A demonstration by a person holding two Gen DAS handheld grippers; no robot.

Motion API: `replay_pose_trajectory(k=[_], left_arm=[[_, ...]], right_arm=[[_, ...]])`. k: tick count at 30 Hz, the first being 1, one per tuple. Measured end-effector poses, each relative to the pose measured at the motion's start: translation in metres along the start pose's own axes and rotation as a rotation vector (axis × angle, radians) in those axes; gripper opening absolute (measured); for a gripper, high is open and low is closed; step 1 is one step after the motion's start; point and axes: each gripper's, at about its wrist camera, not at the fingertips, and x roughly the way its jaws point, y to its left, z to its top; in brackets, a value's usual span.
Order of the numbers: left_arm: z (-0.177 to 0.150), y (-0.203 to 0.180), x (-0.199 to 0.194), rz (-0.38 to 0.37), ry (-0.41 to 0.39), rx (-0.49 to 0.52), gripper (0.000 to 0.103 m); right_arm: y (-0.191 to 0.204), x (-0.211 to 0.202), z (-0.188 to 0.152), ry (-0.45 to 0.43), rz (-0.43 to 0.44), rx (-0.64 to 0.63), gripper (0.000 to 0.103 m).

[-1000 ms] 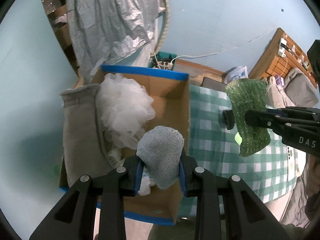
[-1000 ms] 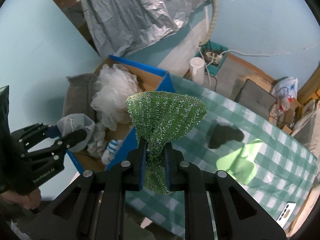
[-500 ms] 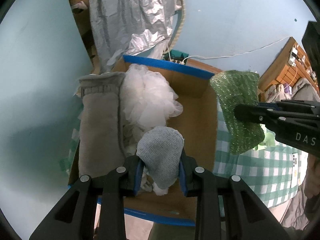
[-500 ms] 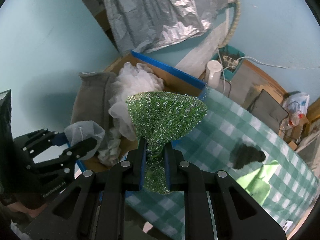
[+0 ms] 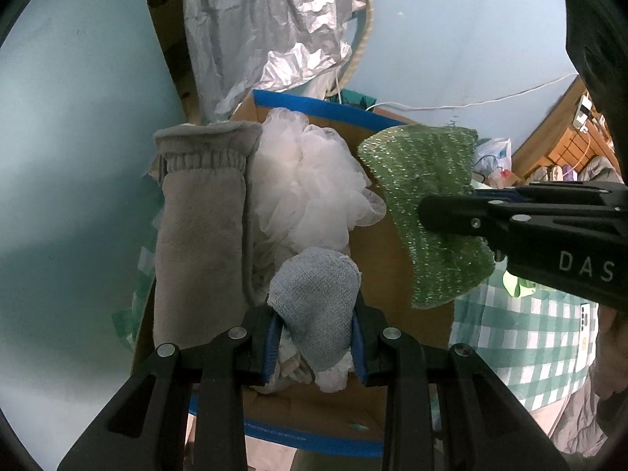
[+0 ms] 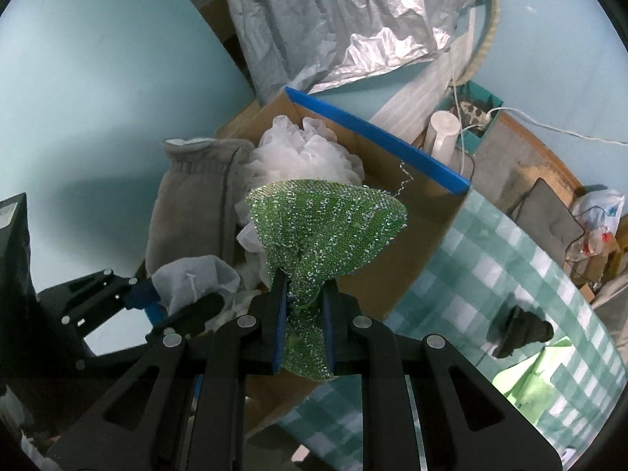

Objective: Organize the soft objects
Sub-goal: 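Open both tools to drop the small gray sock and scrubber into the box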

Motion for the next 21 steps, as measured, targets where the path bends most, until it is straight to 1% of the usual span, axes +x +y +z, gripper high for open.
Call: replay_pose_trajectory(k=[2, 4, 5, 6, 7, 9, 10, 11, 13, 15, 20, 21], left_arm=[[0.0, 0.001, 0.002, -0.001, 0.006, -0.005, 0.031], [0.0, 0.002, 0.004, -0.005, 0.01, -0.008, 0.032], [0.0, 0.003, 0.005, -0.004, 0.011, -0.012, 0.035], [0.0, 0.004, 0.006, -0.006, 0.013, -0.017, 0.04], [0.0, 0.004, 0.006, -0.015, 0.018, -0.024, 0.043], [-0.001, 0.006, 0.007, -0.021, 0.016, -0.027, 0.047], [-0.002, 0.006, 0.007, -0.012, 0.013, -0.021, 0.047], [-0.003, 0.005, 0.007, -0.008, 0.013, -0.016, 0.049], [-0.005, 0.005, 0.007, -0.008, 0.016, -0.013, 0.053], [-0.007, 0.005, 0.006, -0.008, 0.012, -0.014, 0.059], [-0.007, 0.002, 0.003, -0.009, 0.007, -0.009, 0.06], [-0.007, 0.002, 0.003, -0.01, 0.006, -0.009, 0.063]], right_arm=[[0.002, 0.005, 0.002, 0.006, 0.006, -0.001, 0.014], [0.004, 0.009, 0.004, 0.015, 0.014, -0.004, 0.017], [0.005, 0.011, 0.004, 0.019, 0.02, -0.005, 0.02], [0.005, 0.013, 0.004, 0.023, 0.025, -0.006, 0.022], [0.006, 0.015, 0.005, 0.027, 0.023, -0.006, 0.022], [0.007, 0.017, 0.006, 0.028, 0.012, -0.006, 0.033], [0.007, 0.017, 0.006, 0.026, 0.006, -0.005, 0.036], [0.007, 0.017, 0.007, 0.025, 0.002, -0.001, 0.042], [0.007, 0.016, 0.007, 0.018, 0.0, 0.004, 0.048], [0.007, 0.014, 0.007, 0.015, -0.011, 0.004, 0.057], [0.006, 0.009, 0.005, 0.004, -0.026, 0.004, 0.058], [0.005, 0.008, 0.005, 0.002, -0.028, 0.007, 0.059]])
